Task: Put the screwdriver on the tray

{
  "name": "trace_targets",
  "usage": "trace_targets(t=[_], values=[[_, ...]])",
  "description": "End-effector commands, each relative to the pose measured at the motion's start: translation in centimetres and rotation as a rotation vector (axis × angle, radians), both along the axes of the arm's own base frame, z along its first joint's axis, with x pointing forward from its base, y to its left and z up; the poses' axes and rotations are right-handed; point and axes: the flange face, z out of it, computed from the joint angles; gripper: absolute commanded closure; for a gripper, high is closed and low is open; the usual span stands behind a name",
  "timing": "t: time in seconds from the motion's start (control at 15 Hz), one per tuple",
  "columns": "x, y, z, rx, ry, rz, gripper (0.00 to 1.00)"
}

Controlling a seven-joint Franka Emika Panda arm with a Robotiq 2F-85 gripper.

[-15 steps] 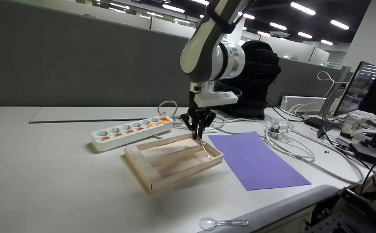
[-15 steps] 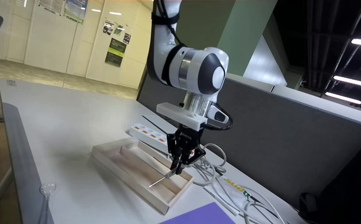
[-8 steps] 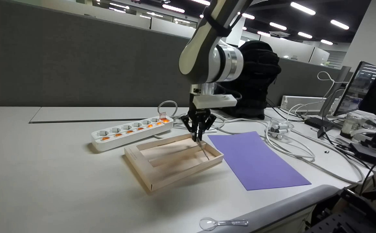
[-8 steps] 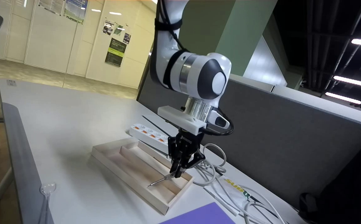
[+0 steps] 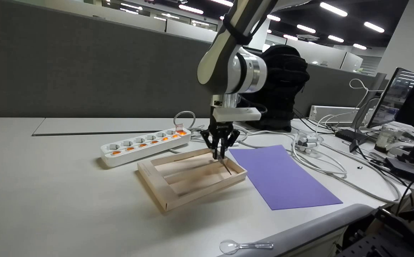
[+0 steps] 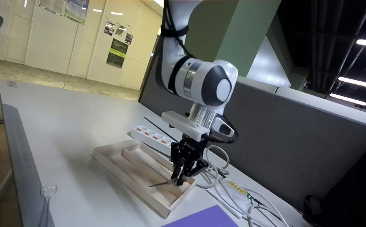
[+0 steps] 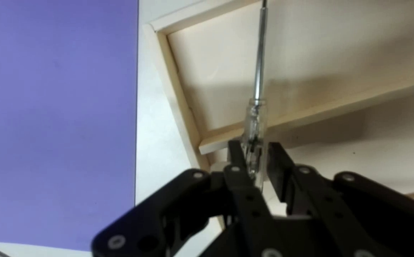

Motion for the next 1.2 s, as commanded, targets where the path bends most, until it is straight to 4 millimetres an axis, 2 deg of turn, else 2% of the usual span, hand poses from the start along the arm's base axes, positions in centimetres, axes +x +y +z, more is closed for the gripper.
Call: trace_targets(t=[0.0, 0.4, 0.53, 1.13], values=[[0.5, -0.4, -0.3, 0.007, 0.024, -0.037, 0.43], [0.1, -0.9, 0.2, 0.004, 0.025, -0.041, 0.03], [0.0, -0.8, 0.4, 0.000, 0.022, -0.033, 0.00], [-1.4, -1.4, 1.4, -0.054, 0.032, 0.075, 0.00]])
